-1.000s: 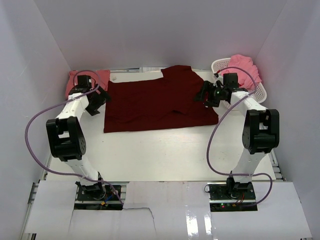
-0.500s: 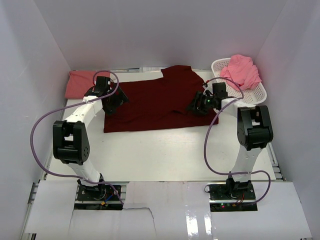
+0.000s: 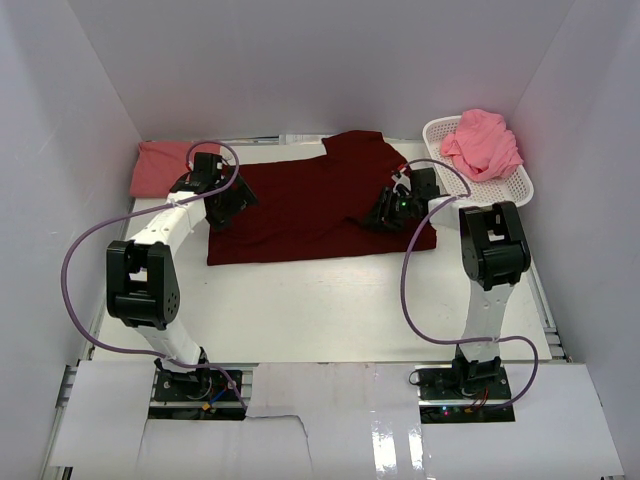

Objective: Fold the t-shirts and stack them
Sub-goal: Fold the flattened tshirt in 1/3 of the way

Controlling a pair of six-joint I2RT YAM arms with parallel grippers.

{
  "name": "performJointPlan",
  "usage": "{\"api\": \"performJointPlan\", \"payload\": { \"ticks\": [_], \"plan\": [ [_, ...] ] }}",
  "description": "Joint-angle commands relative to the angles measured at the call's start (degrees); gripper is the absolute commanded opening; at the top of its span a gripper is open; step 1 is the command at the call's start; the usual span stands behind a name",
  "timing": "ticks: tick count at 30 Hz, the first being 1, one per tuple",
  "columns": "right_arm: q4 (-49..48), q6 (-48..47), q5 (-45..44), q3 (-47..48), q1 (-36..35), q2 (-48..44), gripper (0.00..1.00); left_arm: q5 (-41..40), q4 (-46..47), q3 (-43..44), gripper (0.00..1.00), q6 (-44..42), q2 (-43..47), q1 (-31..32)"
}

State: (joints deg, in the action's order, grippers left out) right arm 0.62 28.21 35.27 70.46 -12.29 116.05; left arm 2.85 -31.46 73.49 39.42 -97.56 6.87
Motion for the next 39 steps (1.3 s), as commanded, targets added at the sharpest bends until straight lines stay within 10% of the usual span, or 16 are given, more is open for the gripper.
{"api": "performJointPlan", "payload": {
  "ticks": [1,10,16,18,19,20,25,35,39],
  "plan": [
    [-2.47,-0.08,-0.20,2.23,-0.27,1.55,0.42,-1.09,-0.26,1.39,0.98,-0.66,0.44,0.16],
    [-0.89,-0.35,-0.55,6.00,-0.27,2.60,0.08,-1.45,-0.27,1.30,0.98,-1.01,0.35,0.16],
    [2.19,1.14,1.99,20.22,-0.27,11.09,0.08,-1.89,-0.35,0.86,0.98,-1.36,0.70,0.16],
    [2.36,1.85,3.48,30.58,-0.27,14.89,0.16,-1.80,-0.35,0.77,0.98,-1.45,0.79,0.16],
    [1.93,2.55,6.02,33.84,-0.27,16.82,0.50,-1.80,-0.35,0.77,0.98,-1.36,0.70,0.16],
    [0.62,3.08,7.87,37.61,-0.27,19.54,0.62,-1.54,-0.35,0.77,0.98,-1.45,0.62,0.16],
    [-18.48,3.98,6.41,22.55,-0.36,10.45,0.92,-1.80,-0.53,0.86,0.98,-2.15,1.05,0.16],
    [11.37,-16.07,-20.73,5.14,-3.25,-13.47,0.92,0.31,-1.93,1.74,0.98,-3.74,-1.40,0.33],
    [17.91,-18.01,-30.59,1.62,-4.23,-17.08,0.68,1.80,-1.59,2.18,0.98,-2.07,-4.74,0.95]
  ]
}}
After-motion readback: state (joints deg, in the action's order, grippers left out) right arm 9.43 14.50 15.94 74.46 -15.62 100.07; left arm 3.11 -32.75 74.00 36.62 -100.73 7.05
